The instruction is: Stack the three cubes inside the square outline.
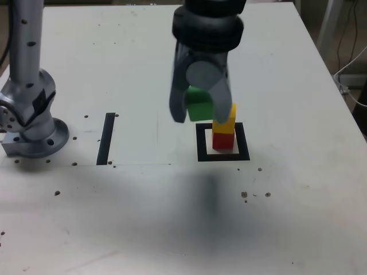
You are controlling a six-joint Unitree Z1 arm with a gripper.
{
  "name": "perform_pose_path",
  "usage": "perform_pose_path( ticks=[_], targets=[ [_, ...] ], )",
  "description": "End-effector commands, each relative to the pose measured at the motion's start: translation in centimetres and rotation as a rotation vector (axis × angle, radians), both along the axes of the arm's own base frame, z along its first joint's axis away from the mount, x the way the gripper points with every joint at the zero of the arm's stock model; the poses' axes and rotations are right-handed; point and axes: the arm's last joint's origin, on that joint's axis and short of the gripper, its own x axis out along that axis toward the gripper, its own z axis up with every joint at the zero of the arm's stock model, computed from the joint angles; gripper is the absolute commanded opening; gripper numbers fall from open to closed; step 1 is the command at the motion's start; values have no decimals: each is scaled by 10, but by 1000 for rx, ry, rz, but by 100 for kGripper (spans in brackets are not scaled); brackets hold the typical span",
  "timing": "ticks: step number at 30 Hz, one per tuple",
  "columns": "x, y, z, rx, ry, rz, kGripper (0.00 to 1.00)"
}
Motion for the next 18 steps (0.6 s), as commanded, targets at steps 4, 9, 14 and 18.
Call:
perform_pose_path(
  ticks=[4,9,14,18],
  targets=[
    [11,8,-2,6,19,-7,28],
    [22,16,-8,3,30,-21,28],
    [29,22,-14,2,45,-33,28],
    [34,26,-18,7,51,-34,28]
  ],
)
